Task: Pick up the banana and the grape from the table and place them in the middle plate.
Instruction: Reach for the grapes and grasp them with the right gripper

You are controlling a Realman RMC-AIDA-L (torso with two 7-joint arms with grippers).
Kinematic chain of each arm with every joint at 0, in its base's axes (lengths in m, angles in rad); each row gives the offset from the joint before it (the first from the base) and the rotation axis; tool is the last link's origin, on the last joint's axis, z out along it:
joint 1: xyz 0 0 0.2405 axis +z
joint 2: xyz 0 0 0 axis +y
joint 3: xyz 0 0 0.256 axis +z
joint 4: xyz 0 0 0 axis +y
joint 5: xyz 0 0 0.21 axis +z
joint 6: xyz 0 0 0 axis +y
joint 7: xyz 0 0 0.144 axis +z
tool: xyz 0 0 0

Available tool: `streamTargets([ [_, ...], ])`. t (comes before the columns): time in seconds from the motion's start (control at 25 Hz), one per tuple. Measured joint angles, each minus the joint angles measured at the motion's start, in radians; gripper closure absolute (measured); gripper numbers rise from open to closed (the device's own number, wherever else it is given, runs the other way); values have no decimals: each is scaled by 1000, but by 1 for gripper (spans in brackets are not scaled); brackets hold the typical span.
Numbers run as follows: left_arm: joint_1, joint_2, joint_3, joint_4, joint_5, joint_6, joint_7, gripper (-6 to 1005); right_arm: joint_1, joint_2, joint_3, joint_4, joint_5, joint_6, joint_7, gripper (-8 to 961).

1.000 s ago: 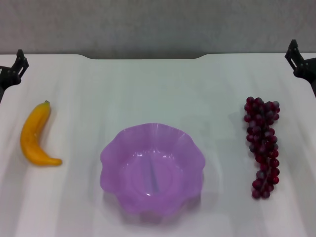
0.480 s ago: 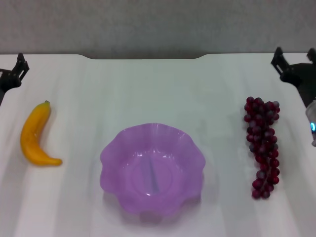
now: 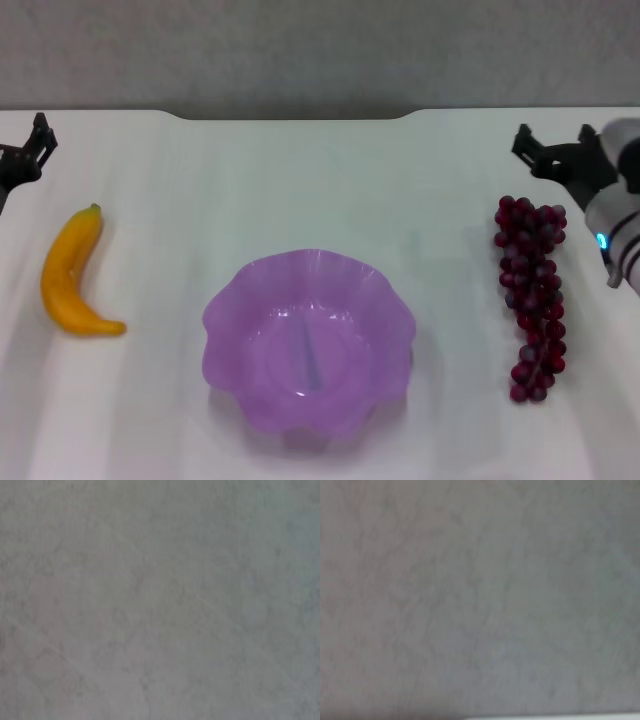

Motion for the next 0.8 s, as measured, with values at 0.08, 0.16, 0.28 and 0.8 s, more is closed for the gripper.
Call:
streamTargets([
  [0.08, 0, 0, 0, 0, 0, -9, 1, 105, 7, 0, 13, -2, 0, 32, -17, 84],
  [0.16, 0, 1, 0, -1, 0, -14, 1, 105, 19, 0, 42, -7, -1, 85, -52, 85],
  [0.28, 0, 1, 0, -1, 1, -14, 2, 105, 23, 0, 79, -25, -1, 147, -90, 85],
  [0.8, 3, 1, 0, -1, 2, -14, 3, 109, -94, 5, 150, -139, -1, 174, -181, 87],
])
